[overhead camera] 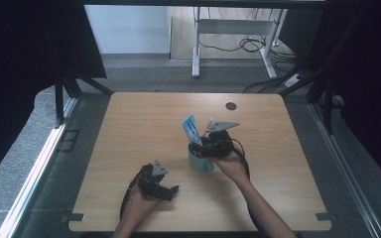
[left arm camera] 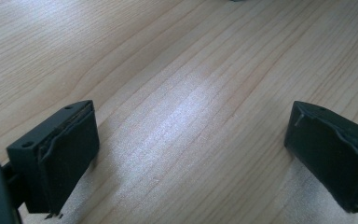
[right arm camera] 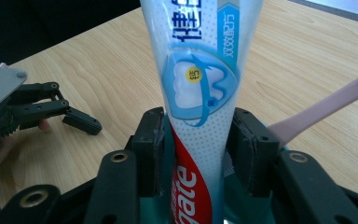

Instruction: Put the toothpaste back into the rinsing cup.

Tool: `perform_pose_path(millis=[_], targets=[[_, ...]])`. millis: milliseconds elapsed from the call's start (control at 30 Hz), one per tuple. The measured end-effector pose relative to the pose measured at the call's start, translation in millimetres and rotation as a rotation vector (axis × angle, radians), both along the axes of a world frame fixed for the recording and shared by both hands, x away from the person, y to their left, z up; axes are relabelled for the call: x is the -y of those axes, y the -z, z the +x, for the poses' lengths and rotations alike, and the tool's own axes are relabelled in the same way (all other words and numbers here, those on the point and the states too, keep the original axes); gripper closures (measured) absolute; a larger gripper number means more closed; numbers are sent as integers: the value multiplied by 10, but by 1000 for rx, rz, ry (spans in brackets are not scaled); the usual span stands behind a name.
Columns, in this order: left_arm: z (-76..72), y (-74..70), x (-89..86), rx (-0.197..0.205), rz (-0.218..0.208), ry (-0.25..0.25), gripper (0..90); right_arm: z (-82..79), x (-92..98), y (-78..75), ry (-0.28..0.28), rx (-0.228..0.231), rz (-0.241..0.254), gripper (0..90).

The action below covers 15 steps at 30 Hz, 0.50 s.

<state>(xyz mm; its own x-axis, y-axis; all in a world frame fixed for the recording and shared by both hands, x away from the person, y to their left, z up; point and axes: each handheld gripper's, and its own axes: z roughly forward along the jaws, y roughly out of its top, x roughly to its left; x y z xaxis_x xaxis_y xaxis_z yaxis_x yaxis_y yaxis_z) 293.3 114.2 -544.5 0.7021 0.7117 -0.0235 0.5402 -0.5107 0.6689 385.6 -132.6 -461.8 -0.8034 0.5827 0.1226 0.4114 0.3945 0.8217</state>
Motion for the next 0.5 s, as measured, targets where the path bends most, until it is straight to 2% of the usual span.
perform_pose_path(millis=[500], targets=[[1, 0, -1, 1, 1, 1, 28, -20, 0, -72, -4, 4, -23, 409]])
